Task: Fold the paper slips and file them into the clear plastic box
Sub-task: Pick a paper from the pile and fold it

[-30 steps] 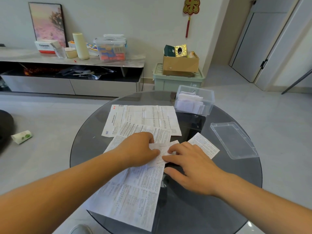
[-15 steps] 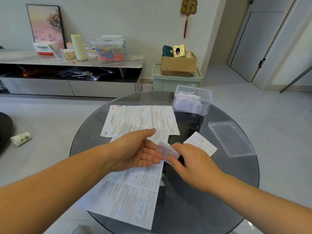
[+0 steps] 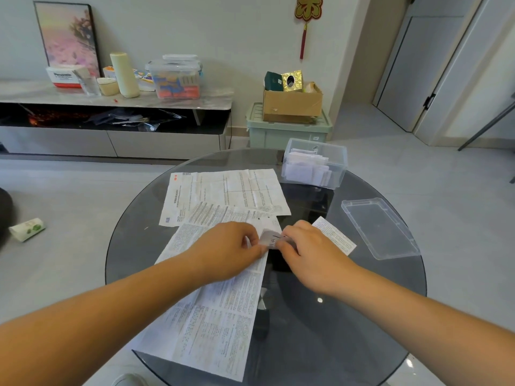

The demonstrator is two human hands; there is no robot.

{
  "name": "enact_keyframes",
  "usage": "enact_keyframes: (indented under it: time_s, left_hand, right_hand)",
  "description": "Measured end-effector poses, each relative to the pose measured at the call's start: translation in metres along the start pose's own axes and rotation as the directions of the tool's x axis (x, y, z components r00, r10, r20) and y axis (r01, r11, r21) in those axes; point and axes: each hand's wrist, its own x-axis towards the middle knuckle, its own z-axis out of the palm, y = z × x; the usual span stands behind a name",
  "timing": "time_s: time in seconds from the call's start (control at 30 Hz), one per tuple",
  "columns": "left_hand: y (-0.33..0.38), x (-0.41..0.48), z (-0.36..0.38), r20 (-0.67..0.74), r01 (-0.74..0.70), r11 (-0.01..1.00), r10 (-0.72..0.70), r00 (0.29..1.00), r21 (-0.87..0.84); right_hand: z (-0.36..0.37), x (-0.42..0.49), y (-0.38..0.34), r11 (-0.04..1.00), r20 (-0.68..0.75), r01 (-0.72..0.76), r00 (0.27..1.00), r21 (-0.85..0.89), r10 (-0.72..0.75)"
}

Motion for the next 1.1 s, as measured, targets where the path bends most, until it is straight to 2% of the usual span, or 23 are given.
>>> enact_keyframes:
  time_s: [0.2,0.43,0.67,0.77,0.93,1.1]
  left_hand:
    - [0.001,-0.002,0.005,-0.017,-0.039,0.998,0.040,0.999,0.046]
    - [-0.001,-0.002,0.002,0.017,-0.037,0.999,0.037,0.999,-0.008]
    - [-0.001,0.003,0.005,0.035,0.047,0.993,-0.044,0.998,-0.109]
    - [-0.002,0.004,0.006,0.055,0.052,0.997,-0.048,0.997,-0.063]
    - [0.001,0.003,0.006,0.045,0.035,0.999,-0.037,0.998,0.041]
    - [0.003,0.003,0.005,0.038,0.075,0.997,-0.073,0.997,-0.034]
  right_hand:
    - [-0.008,-0.007,0.003,0.995,-0.008,0.098,0.995,-0.016,-0.098]
    - [-0.012,-0.007,0.005,0.990,-0.064,0.034,0.998,0.139,-0.025]
    - [-0.003,0.002,0.011,0.972,0.004,-0.026,1.000,0.233,0.026]
    - [-0.001,0.003,0.011,0.984,0.013,0.004,1.000,0.180,-0.007]
    - [0.003,0.003,0.004,0.999,0.040,0.050,0.998,-0.023,-0.049]
    - [0.004,0.007,0.003,0.987,0.097,0.076,0.993,-0.142,-0.062]
